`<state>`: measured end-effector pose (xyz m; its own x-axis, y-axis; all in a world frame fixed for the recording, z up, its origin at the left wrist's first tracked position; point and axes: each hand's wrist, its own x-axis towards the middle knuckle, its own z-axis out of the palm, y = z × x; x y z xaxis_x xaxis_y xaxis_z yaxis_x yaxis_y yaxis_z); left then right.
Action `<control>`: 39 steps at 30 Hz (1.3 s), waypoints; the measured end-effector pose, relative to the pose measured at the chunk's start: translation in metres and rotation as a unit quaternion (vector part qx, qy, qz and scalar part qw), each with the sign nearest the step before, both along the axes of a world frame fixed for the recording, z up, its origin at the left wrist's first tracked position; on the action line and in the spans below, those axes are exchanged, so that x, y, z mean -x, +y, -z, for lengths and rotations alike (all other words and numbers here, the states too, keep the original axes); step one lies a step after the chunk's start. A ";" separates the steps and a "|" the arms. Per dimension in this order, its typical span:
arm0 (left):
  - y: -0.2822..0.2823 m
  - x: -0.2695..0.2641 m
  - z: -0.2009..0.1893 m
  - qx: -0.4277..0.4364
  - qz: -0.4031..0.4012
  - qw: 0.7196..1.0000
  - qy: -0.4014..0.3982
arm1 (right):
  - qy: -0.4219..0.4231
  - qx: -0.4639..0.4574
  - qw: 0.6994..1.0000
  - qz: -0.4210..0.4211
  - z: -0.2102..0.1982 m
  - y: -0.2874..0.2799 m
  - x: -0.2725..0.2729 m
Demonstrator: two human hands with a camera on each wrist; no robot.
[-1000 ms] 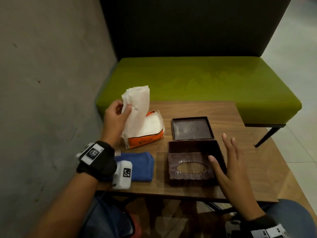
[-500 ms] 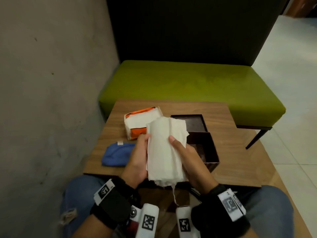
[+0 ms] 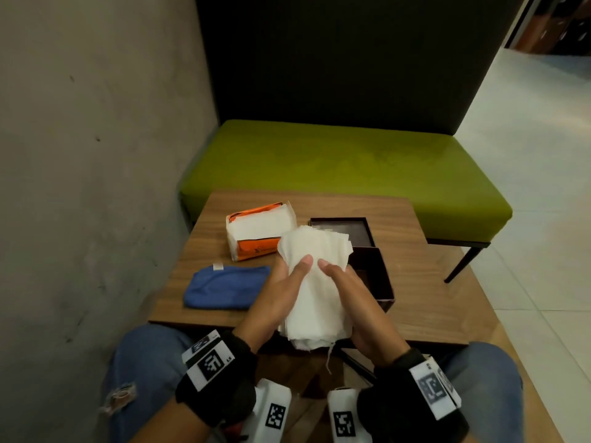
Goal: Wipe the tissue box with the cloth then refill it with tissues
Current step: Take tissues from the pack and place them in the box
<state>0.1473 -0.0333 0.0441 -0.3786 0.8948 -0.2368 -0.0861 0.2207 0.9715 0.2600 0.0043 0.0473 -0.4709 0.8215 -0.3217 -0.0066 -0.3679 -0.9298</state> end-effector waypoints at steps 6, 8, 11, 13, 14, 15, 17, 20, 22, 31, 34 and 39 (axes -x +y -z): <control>0.003 0.010 -0.009 -0.026 -0.005 0.999 -0.027 | 0.033 0.020 0.998 0.050 0.003 0.010 -0.009; 0.001 0.018 -0.004 -0.026 0.000 0.998 -0.063 | 0.100 0.042 0.989 0.098 0.003 0.013 -0.011; -0.007 0.018 0.003 -0.035 0.025 0.976 -0.214 | 0.191 0.044 0.971 0.136 0.006 0.013 -0.006; -0.012 0.013 0.006 -0.052 0.045 0.948 -0.310 | 0.235 0.068 0.957 0.155 0.011 0.010 0.000; -0.013 0.011 0.008 -0.056 0.052 0.934 -0.348 | 0.251 0.082 0.951 0.163 0.013 0.008 0.004; -0.013 0.009 0.011 -0.057 0.052 0.927 -0.367 | 0.260 0.089 0.947 0.165 0.014 0.006 0.007; -0.011 0.007 0.015 -0.062 0.034 0.936 -0.345 | 0.264 0.089 0.946 0.167 0.016 0.002 0.009; -0.010 0.013 0.015 -0.072 0.002 0.963 -0.259 | 0.248 0.073 0.952 0.163 0.016 0.004 0.001; -0.011 0.024 0.013 -0.076 0.002 0.972 -0.223 | 0.240 0.064 0.959 0.139 0.015 0.013 -0.013; -0.009 0.028 0.008 -0.011 0.050 0.991 -0.122 | 0.035 -0.036 0.996 0.071 0.018 0.022 -0.025; -0.005 0.027 0.008 0.004 0.037 0.988 -0.149 | -0.007 -0.035 0.998 0.058 0.021 0.024 -0.028; 0.012 0.023 0.013 0.027 -0.006 0.995 -0.092 | -0.062 -0.068 0.991 0.101 0.018 0.042 -0.039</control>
<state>0.1239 -0.0217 0.0315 -0.3349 0.8743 -0.3513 -0.2650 0.2704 0.9256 0.2993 0.0466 0.0294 -0.2570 0.9343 -0.2470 0.0502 -0.2423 -0.9689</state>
